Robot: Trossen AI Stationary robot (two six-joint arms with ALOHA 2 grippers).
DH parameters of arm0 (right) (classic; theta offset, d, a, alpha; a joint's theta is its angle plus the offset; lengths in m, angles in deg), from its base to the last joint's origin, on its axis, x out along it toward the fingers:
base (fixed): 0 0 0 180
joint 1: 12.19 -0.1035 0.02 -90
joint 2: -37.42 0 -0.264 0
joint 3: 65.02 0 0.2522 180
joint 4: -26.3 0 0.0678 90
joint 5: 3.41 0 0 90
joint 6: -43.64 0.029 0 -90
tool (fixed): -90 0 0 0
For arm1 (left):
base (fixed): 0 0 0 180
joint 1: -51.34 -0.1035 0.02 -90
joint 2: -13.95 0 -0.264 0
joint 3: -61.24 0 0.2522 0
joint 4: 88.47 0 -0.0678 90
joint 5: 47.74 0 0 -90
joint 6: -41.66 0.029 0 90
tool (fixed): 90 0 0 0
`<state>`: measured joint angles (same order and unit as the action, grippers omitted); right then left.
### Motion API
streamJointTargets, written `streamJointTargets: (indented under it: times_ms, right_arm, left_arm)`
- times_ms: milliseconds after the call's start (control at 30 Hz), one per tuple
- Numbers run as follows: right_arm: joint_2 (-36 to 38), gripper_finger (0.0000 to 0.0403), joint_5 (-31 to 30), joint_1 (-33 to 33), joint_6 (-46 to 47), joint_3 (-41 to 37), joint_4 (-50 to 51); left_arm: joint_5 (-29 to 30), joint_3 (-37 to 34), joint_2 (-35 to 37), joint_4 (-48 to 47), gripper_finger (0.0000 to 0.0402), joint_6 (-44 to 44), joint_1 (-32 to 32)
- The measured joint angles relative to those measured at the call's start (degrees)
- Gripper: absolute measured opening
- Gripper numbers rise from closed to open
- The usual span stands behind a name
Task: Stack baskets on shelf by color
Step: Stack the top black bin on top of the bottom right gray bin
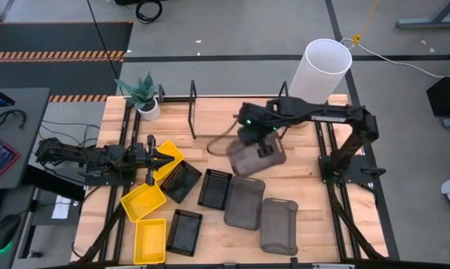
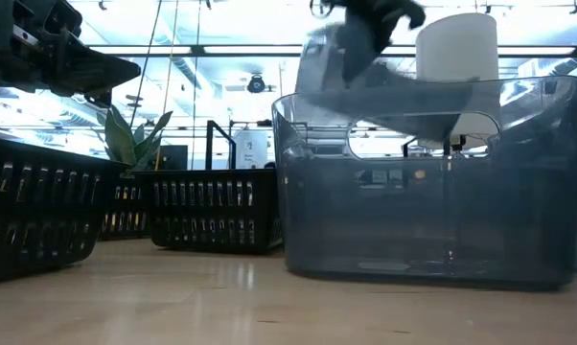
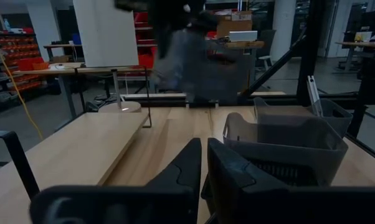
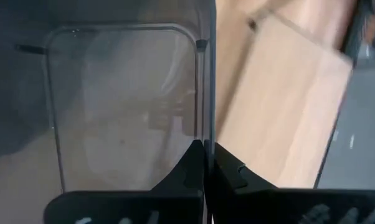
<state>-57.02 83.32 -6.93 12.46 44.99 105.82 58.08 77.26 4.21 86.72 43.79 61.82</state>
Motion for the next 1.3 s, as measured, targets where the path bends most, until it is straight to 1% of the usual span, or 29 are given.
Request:
streamJointTargets:
  times_ms: [133, 300, 367, 433, 533, 633, 767, 933, 1067, 1300]
  right_arm:
    - [2.51, 0.0005, 0.59, -5.48, -6.50, 0.00, 1.97]
    - [3.74, 0.0008, 1.38, -13.62, -15.74, 0.00, 7.96]
    - [3.71, 0.0008, 1.38, -17.21, -17.05, 0.00, 9.47]
    - [3.09, 0.0006, 1.05, -20.92, -16.67, 0.08, 9.98]
    - [1.23, 0.0005, -1.95, -26.61, -15.33, 0.09, 10.03]
    - [-0.87, 0.0005, -2.67, -30.41, -13.44, 0.98, 9.74]
    - [-4.12, 0.0005, -2.26, -32.84, -10.88, 3.53, 10.42]
    - [-8.62, 0.0005, -0.68, -37.61, -9.10, 8.01, 11.29]
    - [-12.51, 0.0005, -1.13, -39.95, -7.27, 11.80, 12.52]
    - [-18.19, 0.0005, -3.17, -43.42, -9.88, 16.19, 13.55]
  left_arm:
    - [0.00, 0.00, -0.02, 0.01, 0.0034, -0.02, -0.01]
    - [0.00, 0.00, -0.01, 0.02, 0.0028, -0.01, 0.00]
    - [0.00, 0.00, -0.02, 0.02, 0.0029, -0.02, -0.02]
    - [0.00, 0.00, -0.01, 0.02, 0.0032, -0.02, -0.01]
    - [0.02, 0.00, -0.02, 0.04, 0.0036, 0.00, -0.02]
    - [0.02, 0.00, 0.00, 0.10, 0.0038, -0.02, 0.00]
    - [0.02, 0.00, 0.00, 0.11, 0.0035, -0.02, -0.01]
    - [0.02, 0.00, 0.00, 0.15, 0.0028, 0.00, 0.00]
    - [0.02, 0.00, -0.01, 0.16, 0.0031, -0.02, 0.00]
    - [0.01, 0.00, 0.00, 0.17, 0.0038, 0.00, 0.00]
